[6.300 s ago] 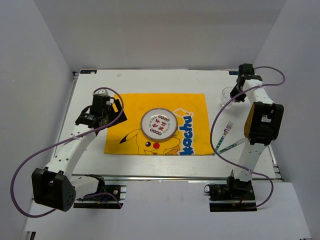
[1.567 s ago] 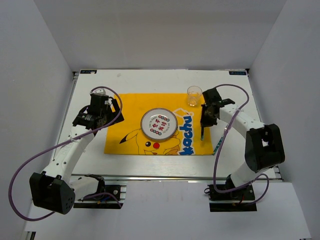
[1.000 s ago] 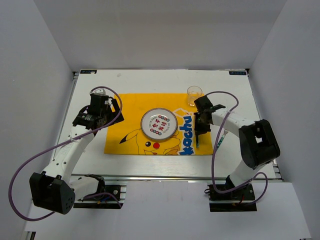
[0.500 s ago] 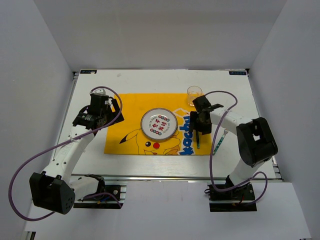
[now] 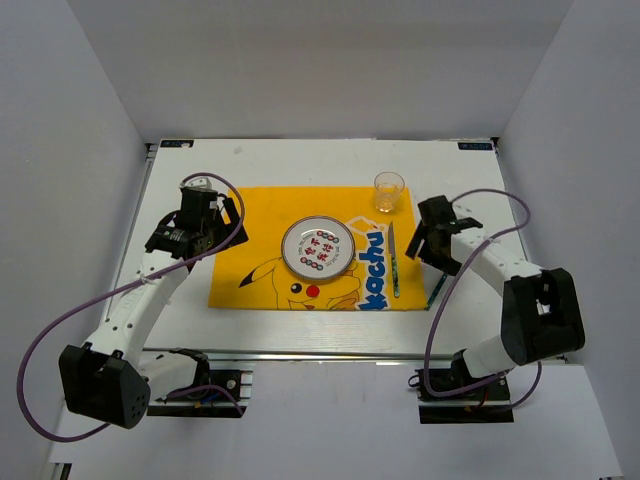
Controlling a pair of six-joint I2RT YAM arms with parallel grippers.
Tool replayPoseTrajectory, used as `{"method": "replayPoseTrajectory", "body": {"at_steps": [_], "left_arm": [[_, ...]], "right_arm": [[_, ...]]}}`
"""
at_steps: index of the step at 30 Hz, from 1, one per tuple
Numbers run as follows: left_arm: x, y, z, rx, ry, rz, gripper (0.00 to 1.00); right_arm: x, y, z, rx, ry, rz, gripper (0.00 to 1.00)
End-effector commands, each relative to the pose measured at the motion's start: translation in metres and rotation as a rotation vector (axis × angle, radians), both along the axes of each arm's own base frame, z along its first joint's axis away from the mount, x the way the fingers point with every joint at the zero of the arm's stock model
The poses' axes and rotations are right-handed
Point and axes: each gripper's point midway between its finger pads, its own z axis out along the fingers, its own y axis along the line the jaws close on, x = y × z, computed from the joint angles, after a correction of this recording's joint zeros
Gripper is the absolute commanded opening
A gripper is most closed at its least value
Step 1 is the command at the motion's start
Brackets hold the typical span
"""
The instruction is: Set the dinner table for one person
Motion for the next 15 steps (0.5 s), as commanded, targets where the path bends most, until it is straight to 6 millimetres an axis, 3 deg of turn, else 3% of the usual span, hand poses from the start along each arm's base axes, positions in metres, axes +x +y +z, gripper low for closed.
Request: {"method": "replayPoseTrajectory", "body": {"at_steps": [1,7,9,12,15], "left_arm": [[0.002,-0.002,0.016,-0.015,-0.053,-0.007,0.98],[0.002,-0.003,0.017,-0.018,-0.053,-0.013,0.98],[0.002,-0.003,0.017,-0.017,-0.055,-0.012,0.98],[0.002,-0.002,0.017,-0.012,-0.055,-0.006,0.98],[0.001,-0.003,0.017,-0.008,-0.056,-0.01,0.98]], "right_arm": [[-0.028,-0.036,-0.016,-0.05,0.045,-0.18,0.89],[-0.042,-0.052,-0.032,-0.042,0.073,-0.253,0.83],[-0.04,-0.053,-0.038,-0.025,0.068,-0.259,0.76],[-0.044,-0.049,-0.051,0.015,0.089,-0.248,0.58],[-0.049,-0.05,-0.062,0.03,0.115,-0.257,0.29]]}}
